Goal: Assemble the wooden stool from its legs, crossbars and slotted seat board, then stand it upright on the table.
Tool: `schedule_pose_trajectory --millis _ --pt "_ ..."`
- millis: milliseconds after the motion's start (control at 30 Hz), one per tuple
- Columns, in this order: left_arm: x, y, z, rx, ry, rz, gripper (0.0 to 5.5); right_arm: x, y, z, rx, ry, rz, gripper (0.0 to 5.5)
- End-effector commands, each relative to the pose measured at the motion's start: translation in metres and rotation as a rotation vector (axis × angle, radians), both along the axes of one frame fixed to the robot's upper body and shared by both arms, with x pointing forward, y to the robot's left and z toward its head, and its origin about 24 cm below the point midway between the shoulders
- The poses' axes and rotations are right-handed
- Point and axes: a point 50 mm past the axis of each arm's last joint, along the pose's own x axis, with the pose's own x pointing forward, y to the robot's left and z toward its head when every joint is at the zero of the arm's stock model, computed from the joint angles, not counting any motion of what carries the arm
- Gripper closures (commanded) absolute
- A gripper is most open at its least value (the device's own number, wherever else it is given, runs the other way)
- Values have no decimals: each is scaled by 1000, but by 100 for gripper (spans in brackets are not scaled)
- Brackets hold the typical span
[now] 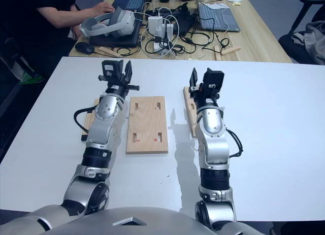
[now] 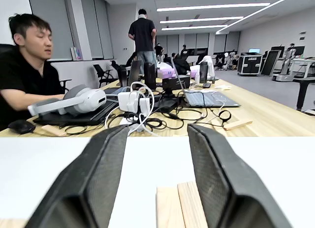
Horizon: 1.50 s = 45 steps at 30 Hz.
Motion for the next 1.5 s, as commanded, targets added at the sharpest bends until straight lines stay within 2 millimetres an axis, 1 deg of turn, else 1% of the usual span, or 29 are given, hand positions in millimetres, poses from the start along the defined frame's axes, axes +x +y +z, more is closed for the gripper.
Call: schedule_pose_trajectory --millis 33,133,200,267,300,333,367,400,467,533,600,667,733,833,900,967,1067,1133,1200,1300,1400,1467,1500 --pt "0 -1 4 8 57 -90 433 -15 -6 -2 9 13 -15 328" --pt "0 -15 9 -60 86 -177 433 -29 -14 -5 48 15 -85 328" --pt "-6 -26 8 -97 122 -243 433 -34 -17 -8 70 22 -92 328" --pt "-17 -43 -3 -16 194 -352 433 -30 -21 -13 53 43 -67 328" --pt "-21 -51 -6 -4 215 -385 433 -27 -25 -13 42 46 -53 328" --pt "-21 -57 -5 10 211 -394 433 -23 -27 -12 27 45 -32 328" --pt "-19 -60 -1 25 184 -379 433 -19 -27 -10 15 42 -14 328" --pt "-13 -57 3 30 142 -326 433 -12 -24 -7 12 39 24 328" --pt "-5 -52 7 -5 92 -216 433 0 -25 0 75 37 105 328" --pt "-1 -54 3 -32 98 -141 433 11 -37 6 102 47 148 328" --pt "2 -60 -4 -2 118 -104 433 25 -53 11 85 54 149 328" --pt "3 -64 -17 58 162 -64 433 38 -68 17 61 57 109 328" --pt "5 -66 -23 88 177 -38 433 49 -74 25 36 45 100 328" --pt "11 -64 -27 131 178 -2 433 62 -73 30 25 25 116 328" --pt "15 -57 -24 110 155 73 433 66 -73 29 29 20 120 328" --pt "17 -46 -17 23 103 150 433 71 -67 24 14 37 135 328" --pt "15 -39 -6 -67 13 157 433 72 -51 11 -60 79 183 328" --pt "12 -36 -1 -65 -33 121 433 64 -39 -1 -77 98 220 328" --pt "11 -25 -2 -28 -29 97 433 51 -29 -13 -64 112 219 328" --pt "16 0 -3 43 17 95 433 34 -21 -23 -32 110 188 328" --pt "24 33 2 133 86 86 390 23 -28 -34 25 128 75 323" --pt "28 61 7 279 140 70 363 19 -33 -39 85 131 -4 323" --pt "30 76 6 350 184 65 351 15 -34 -42 121 132 -42 323"
